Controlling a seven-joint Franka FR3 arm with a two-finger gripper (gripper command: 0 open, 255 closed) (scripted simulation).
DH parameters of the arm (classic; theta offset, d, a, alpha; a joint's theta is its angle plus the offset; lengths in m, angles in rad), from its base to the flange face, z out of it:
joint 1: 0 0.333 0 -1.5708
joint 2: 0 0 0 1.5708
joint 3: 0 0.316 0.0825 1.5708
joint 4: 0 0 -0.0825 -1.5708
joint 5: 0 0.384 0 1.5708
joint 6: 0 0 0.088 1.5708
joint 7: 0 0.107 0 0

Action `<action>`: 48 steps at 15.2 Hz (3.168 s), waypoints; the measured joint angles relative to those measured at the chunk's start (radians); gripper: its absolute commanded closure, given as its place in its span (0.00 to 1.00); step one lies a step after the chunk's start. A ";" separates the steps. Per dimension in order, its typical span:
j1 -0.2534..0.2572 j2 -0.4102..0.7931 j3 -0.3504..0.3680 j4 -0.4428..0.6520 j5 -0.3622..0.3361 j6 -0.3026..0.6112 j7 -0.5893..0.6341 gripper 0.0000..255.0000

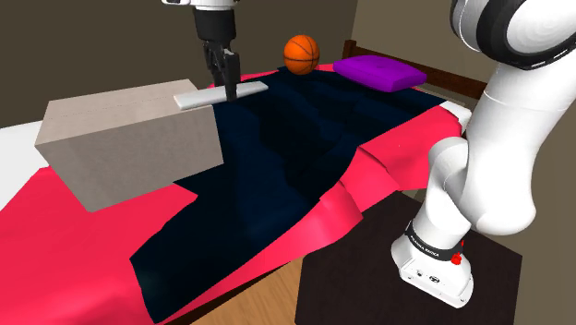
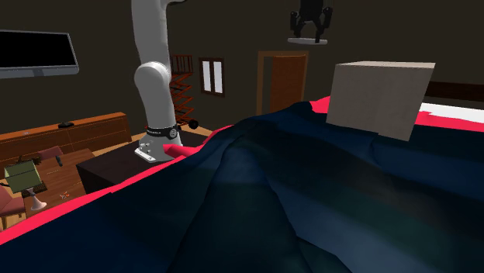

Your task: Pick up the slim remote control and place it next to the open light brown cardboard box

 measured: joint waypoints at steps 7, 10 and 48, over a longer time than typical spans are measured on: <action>0.075 0.110 0.062 0.148 0.013 -0.037 0.141 1.00; 0.102 0.189 0.083 0.252 0.021 -0.062 0.192 1.00; 0.117 0.182 0.091 -0.268 0.023 0.451 0.191 1.00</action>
